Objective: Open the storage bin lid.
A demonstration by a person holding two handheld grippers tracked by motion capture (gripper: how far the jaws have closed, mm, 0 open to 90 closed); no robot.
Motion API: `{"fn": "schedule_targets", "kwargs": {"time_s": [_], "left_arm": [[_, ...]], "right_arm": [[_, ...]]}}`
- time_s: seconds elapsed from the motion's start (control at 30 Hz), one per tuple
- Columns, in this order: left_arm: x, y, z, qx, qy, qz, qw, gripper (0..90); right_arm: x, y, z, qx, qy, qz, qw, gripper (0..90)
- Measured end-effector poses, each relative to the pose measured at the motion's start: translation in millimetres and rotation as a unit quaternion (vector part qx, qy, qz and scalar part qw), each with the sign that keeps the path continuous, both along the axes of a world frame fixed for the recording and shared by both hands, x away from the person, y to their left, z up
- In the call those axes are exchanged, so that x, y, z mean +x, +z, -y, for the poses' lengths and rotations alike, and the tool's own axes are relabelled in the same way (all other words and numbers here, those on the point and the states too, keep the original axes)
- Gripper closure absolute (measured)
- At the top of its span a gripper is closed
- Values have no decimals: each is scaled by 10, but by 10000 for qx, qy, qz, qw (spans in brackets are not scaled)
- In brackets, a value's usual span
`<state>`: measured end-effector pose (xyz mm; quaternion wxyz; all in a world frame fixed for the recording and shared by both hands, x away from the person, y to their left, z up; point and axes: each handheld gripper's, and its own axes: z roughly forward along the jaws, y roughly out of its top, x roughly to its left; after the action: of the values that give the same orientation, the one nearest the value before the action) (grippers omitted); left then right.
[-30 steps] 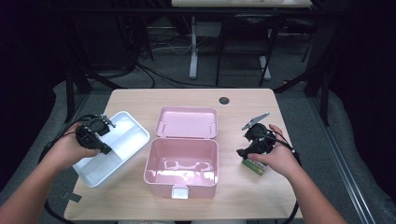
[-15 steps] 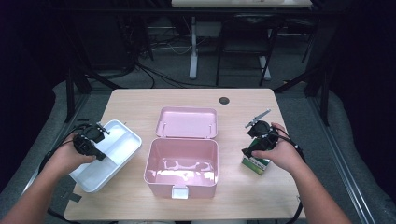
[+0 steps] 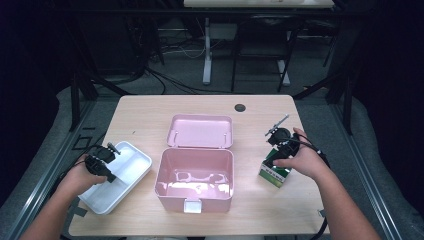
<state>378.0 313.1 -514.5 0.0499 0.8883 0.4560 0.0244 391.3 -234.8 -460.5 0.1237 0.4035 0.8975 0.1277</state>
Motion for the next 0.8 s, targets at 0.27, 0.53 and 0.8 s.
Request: {"fn": "schedule_targets", "kwargs": {"time_s": [0.27,0.53,0.8], "left_arm": [[6,-142,-23,-26,41,-139,9999,892],[17,-225,3,-5,-7,-239,9997,892],[25,-272,19,10,-3,-246,9997,891]], "right_arm": [[41,-38,13,-146,83,-213,9996,69],[82,-140,4,-277,113,-497,9983,68],[135,-231,98,-213,-95,-750,9969,62]]}}
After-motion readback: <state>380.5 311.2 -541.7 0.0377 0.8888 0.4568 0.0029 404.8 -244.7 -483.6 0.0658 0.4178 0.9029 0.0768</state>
